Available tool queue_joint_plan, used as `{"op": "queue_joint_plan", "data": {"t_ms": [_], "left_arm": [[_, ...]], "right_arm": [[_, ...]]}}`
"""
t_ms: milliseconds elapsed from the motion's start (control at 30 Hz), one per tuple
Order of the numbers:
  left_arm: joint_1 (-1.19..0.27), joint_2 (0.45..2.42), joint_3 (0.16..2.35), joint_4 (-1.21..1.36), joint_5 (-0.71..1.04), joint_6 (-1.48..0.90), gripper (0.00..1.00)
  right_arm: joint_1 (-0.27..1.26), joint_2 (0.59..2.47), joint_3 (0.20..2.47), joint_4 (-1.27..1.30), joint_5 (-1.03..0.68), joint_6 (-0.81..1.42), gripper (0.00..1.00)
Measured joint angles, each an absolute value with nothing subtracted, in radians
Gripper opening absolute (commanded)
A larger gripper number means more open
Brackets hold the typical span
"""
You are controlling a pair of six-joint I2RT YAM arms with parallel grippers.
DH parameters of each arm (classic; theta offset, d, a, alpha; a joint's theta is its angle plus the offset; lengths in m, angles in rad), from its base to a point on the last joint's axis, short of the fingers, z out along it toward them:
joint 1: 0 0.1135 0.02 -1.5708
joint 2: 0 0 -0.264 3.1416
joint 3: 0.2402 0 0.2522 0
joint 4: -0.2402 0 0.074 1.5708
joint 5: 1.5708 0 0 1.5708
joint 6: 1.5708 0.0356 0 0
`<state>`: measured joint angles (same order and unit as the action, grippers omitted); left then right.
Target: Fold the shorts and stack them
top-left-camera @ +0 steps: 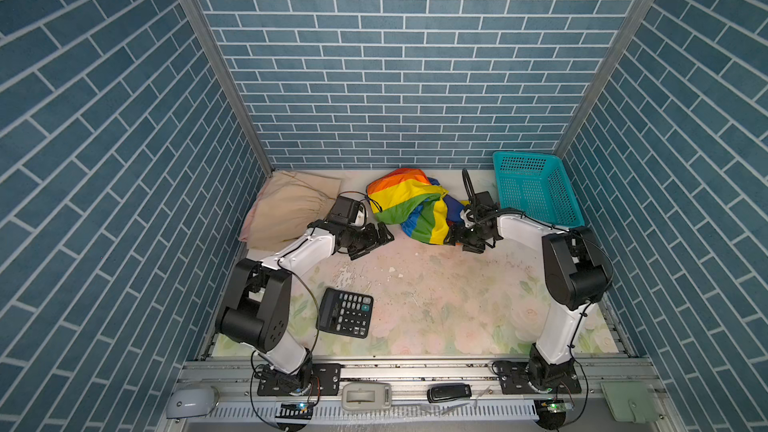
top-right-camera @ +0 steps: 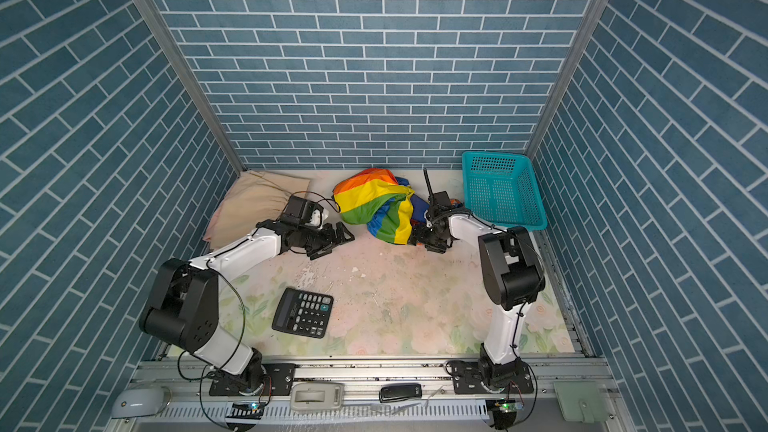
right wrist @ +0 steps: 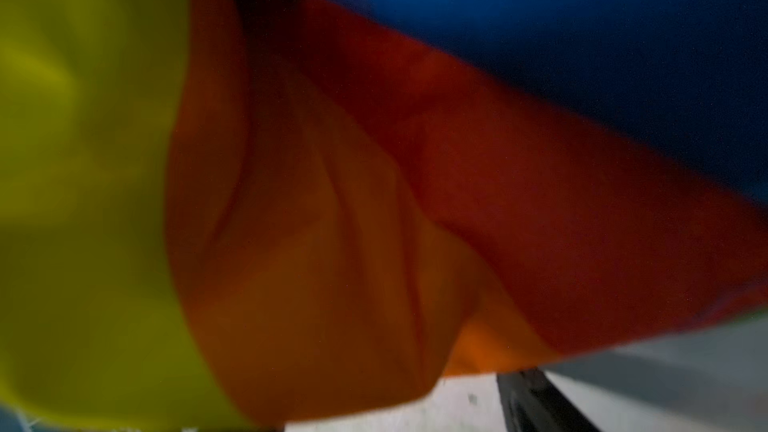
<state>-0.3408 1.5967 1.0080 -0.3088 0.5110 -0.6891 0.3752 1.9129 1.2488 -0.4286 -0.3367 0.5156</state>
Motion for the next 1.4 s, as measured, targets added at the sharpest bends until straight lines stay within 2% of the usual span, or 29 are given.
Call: {"op": "queue_joint_plan", "data": {"t_ms": [33,133,267,333,533,733,1000,1167,1300,1400], "left_arm": [[-0.341,1.597,0.999,-0.299,0.516,-0.699,1.0],[-0.344,1.597,0.976,-0.269,0.529,-0.731,1.0],[-0.352,1.596,0.95,-0.203,0.553,-0.784,1.0],[-0.353,1.593,0.916,-0.146,0.566,-0.829,1.0],[-0.366,1.61,0.786,0.126,0.594,-1.082,1.0],[-0.443,1.732,0.799,0.451,0.553,-1.351,1.0],[-0.555,1.944,0.873,0.844,0.395,-1.67,1.0],[-0.615,1.961,0.874,0.96,0.279,-1.773,0.99],[-0.638,1.961,0.85,1.033,0.183,-1.818,0.93],[-0.649,1.961,0.838,1.079,0.102,-1.85,0.93]], "right_arm": [[0.381,1.935,1.275,-0.426,-0.325,0.516,0.62],[0.406,1.997,1.368,-0.427,-0.294,0.508,0.34],[0.445,2.03,1.465,-0.443,-0.274,0.498,0.06],[0.464,2.027,1.505,-0.461,-0.269,0.495,0.0],[0.49,1.924,1.564,-0.533,-0.266,0.495,0.0],[0.441,1.8,1.629,-0.59,-0.289,0.493,0.0],[0.421,1.769,1.614,-0.623,-0.307,0.493,0.0],[0.421,1.769,1.592,-0.622,-0.319,0.493,0.0],[0.42,1.769,1.584,-0.621,-0.329,0.493,0.0],[0.42,1.769,1.583,-0.616,-0.337,0.493,0.0]]}}
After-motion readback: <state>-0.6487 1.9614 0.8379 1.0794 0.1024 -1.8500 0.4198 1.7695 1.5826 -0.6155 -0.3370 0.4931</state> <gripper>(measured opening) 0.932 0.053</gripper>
